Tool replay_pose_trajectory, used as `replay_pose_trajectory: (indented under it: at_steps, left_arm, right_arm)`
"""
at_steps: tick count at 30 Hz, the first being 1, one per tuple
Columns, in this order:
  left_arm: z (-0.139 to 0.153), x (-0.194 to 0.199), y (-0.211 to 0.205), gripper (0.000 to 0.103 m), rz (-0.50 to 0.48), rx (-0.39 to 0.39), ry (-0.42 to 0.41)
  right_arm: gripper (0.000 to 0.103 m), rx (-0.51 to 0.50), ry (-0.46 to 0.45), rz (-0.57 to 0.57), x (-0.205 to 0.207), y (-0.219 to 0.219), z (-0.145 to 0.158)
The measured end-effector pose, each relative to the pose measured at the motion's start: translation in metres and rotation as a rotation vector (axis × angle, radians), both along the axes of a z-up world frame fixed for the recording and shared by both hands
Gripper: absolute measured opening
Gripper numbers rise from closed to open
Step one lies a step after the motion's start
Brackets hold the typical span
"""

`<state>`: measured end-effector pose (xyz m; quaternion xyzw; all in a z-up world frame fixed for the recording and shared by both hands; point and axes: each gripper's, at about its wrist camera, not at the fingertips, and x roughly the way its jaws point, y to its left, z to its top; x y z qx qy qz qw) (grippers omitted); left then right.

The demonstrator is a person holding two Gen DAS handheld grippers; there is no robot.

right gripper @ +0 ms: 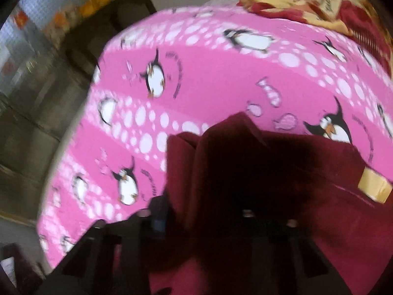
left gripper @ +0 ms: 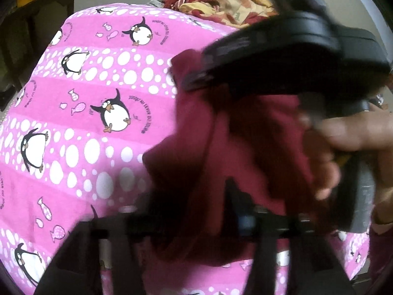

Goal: Fold small clothes

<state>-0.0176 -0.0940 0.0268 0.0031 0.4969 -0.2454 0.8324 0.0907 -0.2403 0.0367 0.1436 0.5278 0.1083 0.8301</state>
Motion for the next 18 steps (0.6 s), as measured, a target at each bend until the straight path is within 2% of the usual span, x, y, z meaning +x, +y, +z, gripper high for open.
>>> replay_pose_trajectory:
  at_steps: [1, 3, 5, 9, 10, 11, 13, 14, 18]
  left_arm:
    - [0.000, 0.000, 0.000, 0.075, 0.013, 0.012, -0.015]
    - [-0.002, 0.000, -0.002, 0.076, 0.020, 0.031, -0.032]
    - [-0.007, 0.003, -0.005, 0.084, 0.011, 0.054, -0.019]
    - [-0.014, 0.006, -0.004, 0.084, 0.036, 0.034, 0.009]
    - [-0.014, 0.006, -0.004, 0.079, 0.036, 0.030, 0.012]
    - [-0.012, 0.005, -0.005, 0.057, 0.026, 0.022, 0.016]
    - [-0.008, 0.003, -0.010, 0.029, -0.017, -0.017, 0.048]
    - [-0.002, 0.000, -0.014, 0.023, -0.023, -0.008, 0.042]
    - [0.023, -0.014, -0.025, 0.019, -0.059, 0.003, -0.026]
  right_arm:
    - [0.025, 0.013, -0.006, 0.003, -0.003, -0.003, 0.000]
    - [0.023, 0.033, -0.016, 0.005, -0.006, -0.006, 0.001]
    - [0.023, 0.047, -0.022, 0.009, -0.008, -0.009, 0.001]
    - [0.023, 0.076, -0.030, -0.001, -0.011, -0.015, 0.002]
    - [0.023, 0.079, -0.032, -0.001, -0.013, -0.018, 0.003]
    - [0.023, 0.086, -0.031, -0.004, -0.014, -0.021, 0.004]
    - [0.023, 0.104, -0.031, -0.005, -0.017, -0.022, 0.006]
    - [0.021, 0.105, -0.036, -0.003, -0.019, -0.023, 0.009]
    - [0.020, 0.115, -0.072, -0.004, -0.034, -0.036, 0.030]
